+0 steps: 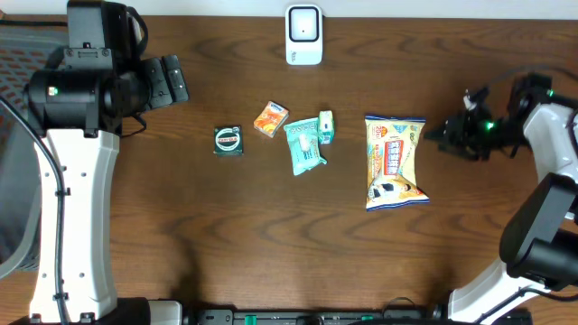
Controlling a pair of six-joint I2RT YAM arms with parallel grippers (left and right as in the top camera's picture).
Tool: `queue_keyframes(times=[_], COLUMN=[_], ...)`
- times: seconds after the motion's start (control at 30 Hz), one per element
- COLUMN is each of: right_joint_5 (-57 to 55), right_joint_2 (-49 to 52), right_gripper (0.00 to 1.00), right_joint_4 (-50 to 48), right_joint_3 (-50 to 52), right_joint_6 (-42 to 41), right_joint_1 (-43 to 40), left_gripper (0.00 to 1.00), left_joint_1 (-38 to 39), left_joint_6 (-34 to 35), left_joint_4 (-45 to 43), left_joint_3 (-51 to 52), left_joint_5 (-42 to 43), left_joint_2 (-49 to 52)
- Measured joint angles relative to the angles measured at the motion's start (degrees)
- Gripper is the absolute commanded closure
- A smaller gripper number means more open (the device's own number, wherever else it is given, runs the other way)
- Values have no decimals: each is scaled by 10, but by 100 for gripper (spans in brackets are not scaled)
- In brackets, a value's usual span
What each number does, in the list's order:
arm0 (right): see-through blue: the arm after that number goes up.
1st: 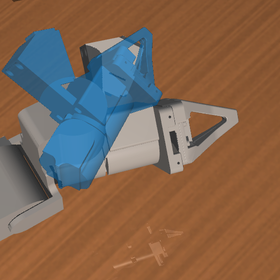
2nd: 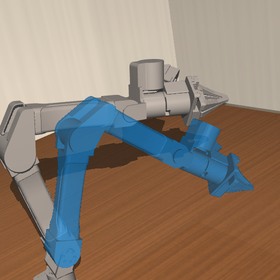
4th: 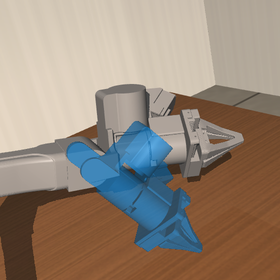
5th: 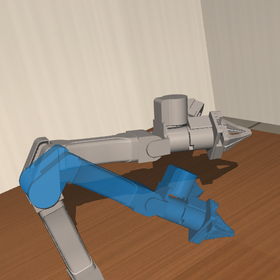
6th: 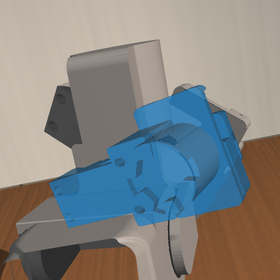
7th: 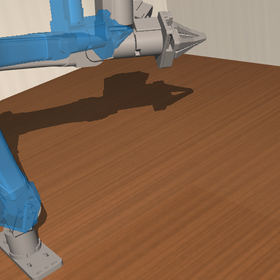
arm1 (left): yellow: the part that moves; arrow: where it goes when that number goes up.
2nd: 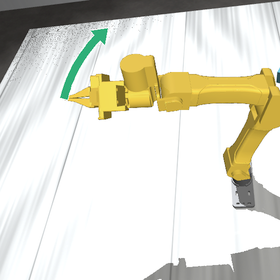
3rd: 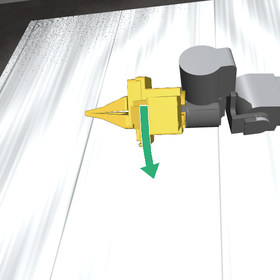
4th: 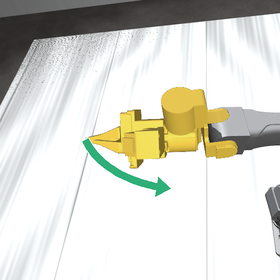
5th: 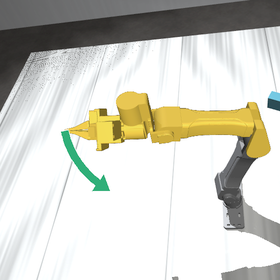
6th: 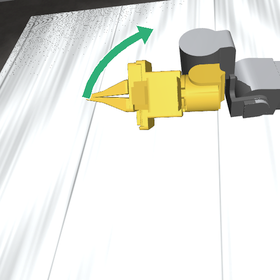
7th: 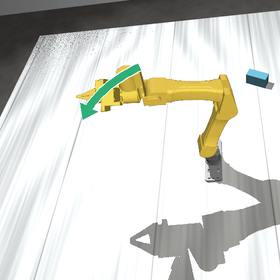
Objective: Scan the item barcode
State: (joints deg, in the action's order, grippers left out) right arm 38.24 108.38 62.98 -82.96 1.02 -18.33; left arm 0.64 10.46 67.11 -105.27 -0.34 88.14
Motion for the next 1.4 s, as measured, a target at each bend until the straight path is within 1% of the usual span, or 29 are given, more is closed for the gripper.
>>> queue_keyframes(times=[0.13, 0.2, 0.3, 0.33, 0.43, 0.53, 0.57, 0.6, 0.67, 0.8, 0.93, 1.03, 1.1, 1.17, 1.2, 1.3, 1.4], right_joint_5=[-76, -115, -189, -215, -273, -304, -306, -307, -307, -304, -304, -306, -306, -305, -304, -291, -281], right_joint_2=[-16, -20, -20, -20, -20, -20, -20, -20, -20, -30, -26, -19, -18, -18, -18, -18, -17], right_gripper=[35, 28, 18, 16, 17, 24, 36, 52, 98, 99, 99, 99, 99, 99, 99, 99, 99], right_joint_4=[41, 44, 22, 10, -44, -109, -134, -160, -203, -234, -227, -215, -226, -269, -306, -431, -524], right_joint_3=[-58, -60, -37, -22, 34, 90, 107, 123, 150, 156, 133, 80, 32, -15, -35, -59, -59], right_joint_6=[-5, -7, -39, -54, -93, -126, -135, -141, -155, -169, -165, -158, -150, -139, -132, -106, -90], right_joint_1=[54, 91, 152, 171, 212, 232, 235, 236, 240, 247, 250, 250, 250, 250, 250, 250, 259], left_gripper=[2, 3, 2, 2, 2, 2, 2, 2, 2, 2, 2, 2, 2, 2, 2, 2, 2], left_joint_1=[0, 0, 0, 0, 0, 0, 0, 0, 0, 0, 0, 0, 0, 0, 0, 0, 0], left_joint_6=[0, 0, 0, 0, 0, 0, 0, 0, 0, 0, 0, 0, 0, 0, 0, 0, 0], left_joint_4=[0, 0, 0, 0, 0, 0, 0, 0, 0, 0, 0, 0, 0, 0, 0, 0, 0], left_joint_3=[0, 0, 0, 0, 0, 0, 0, 0, 0, 0, 0, 0, 0, 0, 0, 0, 0], left_joint_5=[0, 0, 0, 0, 0, 0, 0, 0, 0, 0, 0, 0, 0, 0, 0, 0, 0], left_joint_2=[0, 0, 0, 0, 0, 0, 0, 0, 0, 0, 0, 0, 0, 0, 0, 0, 0])
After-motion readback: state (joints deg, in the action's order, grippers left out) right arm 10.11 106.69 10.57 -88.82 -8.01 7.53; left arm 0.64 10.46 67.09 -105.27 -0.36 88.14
